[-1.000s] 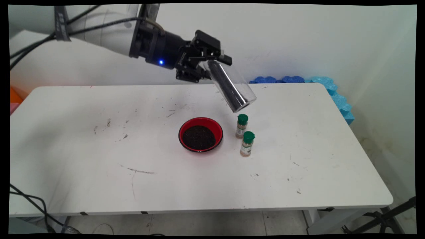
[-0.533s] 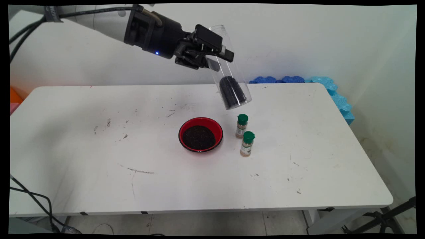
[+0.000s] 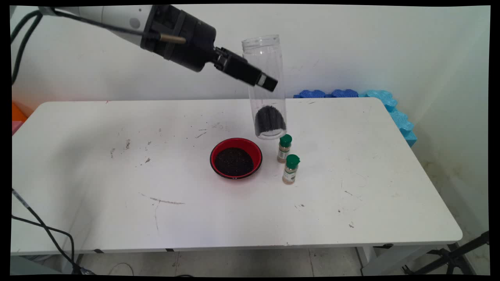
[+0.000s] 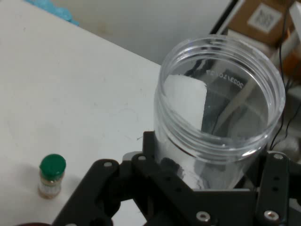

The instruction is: Pour the black seasoning powder in the red bowl, then place the picked object on the table

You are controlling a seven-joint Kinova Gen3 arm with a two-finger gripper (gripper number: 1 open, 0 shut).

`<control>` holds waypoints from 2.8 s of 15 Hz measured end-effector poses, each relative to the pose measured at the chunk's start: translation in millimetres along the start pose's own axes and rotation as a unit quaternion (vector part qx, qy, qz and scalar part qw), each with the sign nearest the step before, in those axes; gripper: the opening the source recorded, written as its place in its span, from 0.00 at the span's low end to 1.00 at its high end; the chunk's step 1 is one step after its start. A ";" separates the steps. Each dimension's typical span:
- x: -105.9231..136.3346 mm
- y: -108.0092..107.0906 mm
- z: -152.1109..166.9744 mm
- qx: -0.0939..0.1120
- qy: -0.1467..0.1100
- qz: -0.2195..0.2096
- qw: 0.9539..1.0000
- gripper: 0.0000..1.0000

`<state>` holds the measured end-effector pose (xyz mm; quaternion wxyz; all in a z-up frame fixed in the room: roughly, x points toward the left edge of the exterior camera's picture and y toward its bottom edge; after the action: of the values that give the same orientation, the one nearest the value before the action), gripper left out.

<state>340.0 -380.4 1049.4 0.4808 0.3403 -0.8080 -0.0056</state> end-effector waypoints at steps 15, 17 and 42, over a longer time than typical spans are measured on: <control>-50.7 35.7 47.8 0.011 -0.039 0.157 0.987 0.00; -63.6 35.9 60.2 0.014 -0.043 0.162 0.986 0.00; -158.5 4.6 165.7 0.052 -0.060 0.131 0.988 0.00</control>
<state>256.6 -341.5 839.3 0.4096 0.2552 -0.8723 0.0795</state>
